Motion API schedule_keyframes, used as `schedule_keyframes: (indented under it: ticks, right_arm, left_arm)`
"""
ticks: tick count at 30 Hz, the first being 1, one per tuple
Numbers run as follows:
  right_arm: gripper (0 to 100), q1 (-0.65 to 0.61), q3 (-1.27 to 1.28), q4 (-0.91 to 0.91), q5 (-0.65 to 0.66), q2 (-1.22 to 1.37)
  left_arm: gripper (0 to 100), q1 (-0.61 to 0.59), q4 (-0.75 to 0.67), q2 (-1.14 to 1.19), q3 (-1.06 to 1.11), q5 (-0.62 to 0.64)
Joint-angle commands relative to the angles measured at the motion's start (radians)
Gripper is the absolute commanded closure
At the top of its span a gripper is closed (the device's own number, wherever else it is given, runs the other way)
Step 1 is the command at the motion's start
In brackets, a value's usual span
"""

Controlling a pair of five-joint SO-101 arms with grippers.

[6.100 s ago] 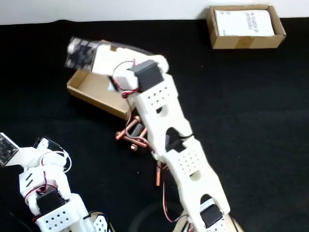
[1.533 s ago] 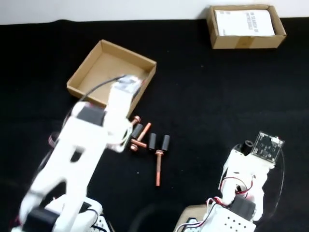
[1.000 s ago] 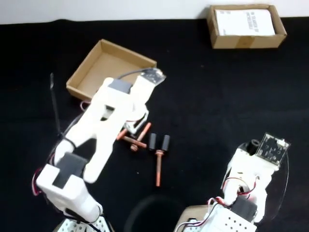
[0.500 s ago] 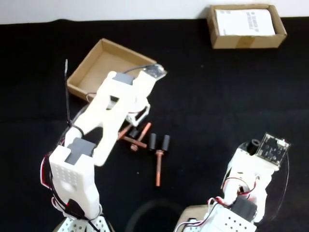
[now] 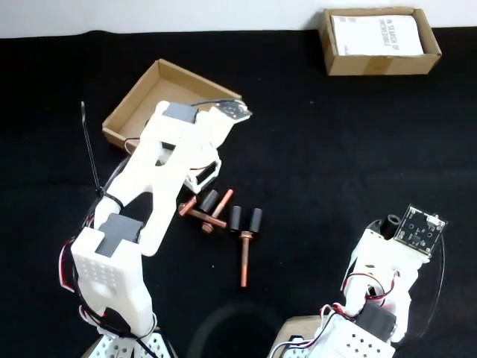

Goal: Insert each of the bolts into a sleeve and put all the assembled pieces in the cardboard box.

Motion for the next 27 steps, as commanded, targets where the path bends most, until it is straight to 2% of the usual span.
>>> schedule_keyframes:
  ticks: [1, 6, 15, 27]
  right_arm:
    - [99.2, 0.013, 0.136, -0.021, -0.006, -0.021]
    - [99.2, 0.015, 0.136, -0.021, -0.006, -0.021]
    - [99.2, 0.013, 0.136, -0.021, -0.006, -0.021]
    - [99.2, 0.008, 0.136, -0.021, -0.006, -0.021]
  left_arm:
    - [86, -0.01, 0.005, 0.012, -0.039, -0.002]
    - [86, -0.012, -0.005, 0.025, -0.041, -0.002]
    - [86, -0.01, -0.166, 0.028, -0.03, 0.0]
    - [87, -0.001, -0.167, 0.183, -0.041, 0.0]
